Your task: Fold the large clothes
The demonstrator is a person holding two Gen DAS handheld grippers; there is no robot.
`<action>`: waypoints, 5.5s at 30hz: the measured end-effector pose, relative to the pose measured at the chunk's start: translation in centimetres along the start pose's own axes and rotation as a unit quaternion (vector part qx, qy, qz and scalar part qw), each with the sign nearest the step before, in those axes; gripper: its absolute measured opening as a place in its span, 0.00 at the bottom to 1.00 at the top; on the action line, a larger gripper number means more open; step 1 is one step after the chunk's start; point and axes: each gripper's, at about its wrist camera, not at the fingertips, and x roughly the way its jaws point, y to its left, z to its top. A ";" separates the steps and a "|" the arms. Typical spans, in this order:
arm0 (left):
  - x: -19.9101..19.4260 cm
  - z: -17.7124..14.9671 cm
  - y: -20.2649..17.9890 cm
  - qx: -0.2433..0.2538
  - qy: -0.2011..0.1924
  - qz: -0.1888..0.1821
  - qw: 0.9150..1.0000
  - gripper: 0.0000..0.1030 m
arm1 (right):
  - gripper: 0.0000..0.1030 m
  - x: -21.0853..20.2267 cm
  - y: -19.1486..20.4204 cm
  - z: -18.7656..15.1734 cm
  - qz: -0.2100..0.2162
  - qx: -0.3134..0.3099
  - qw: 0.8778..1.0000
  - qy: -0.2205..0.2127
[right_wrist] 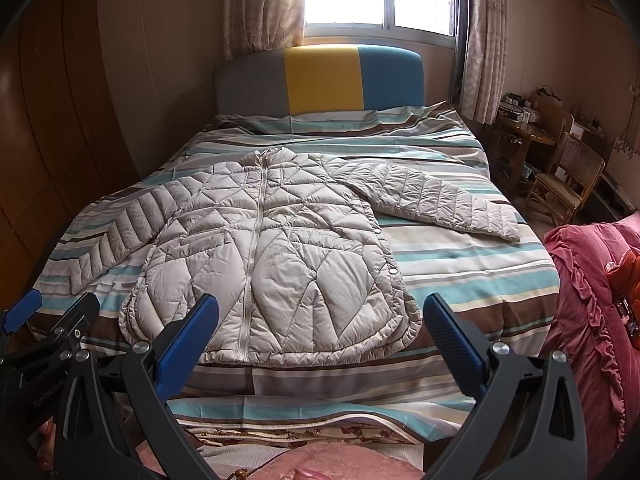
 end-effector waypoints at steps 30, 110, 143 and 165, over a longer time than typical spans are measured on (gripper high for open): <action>25.5 2.5 2.7 0.014 0.077 0.066 0.995 0.97 | 0.98 26.0 -18.6 -0.2 -0.067 0.151 0.981 0.098; 38.6 2.0 7.0 -0.044 0.093 0.158 0.982 0.97 | 0.05 42.3 3.5 10.1 -0.119 -0.350 0.918 -0.147; 38.5 2.2 6.4 -0.027 0.094 0.177 0.979 0.97 | 0.45 42.3 -12.8 12.5 -0.074 0.130 0.986 -0.076; 44.6 12.8 -8.4 0.040 0.058 0.074 0.995 0.97 | 0.33 46.4 -7.9 11.2 0.038 -0.004 0.999 0.004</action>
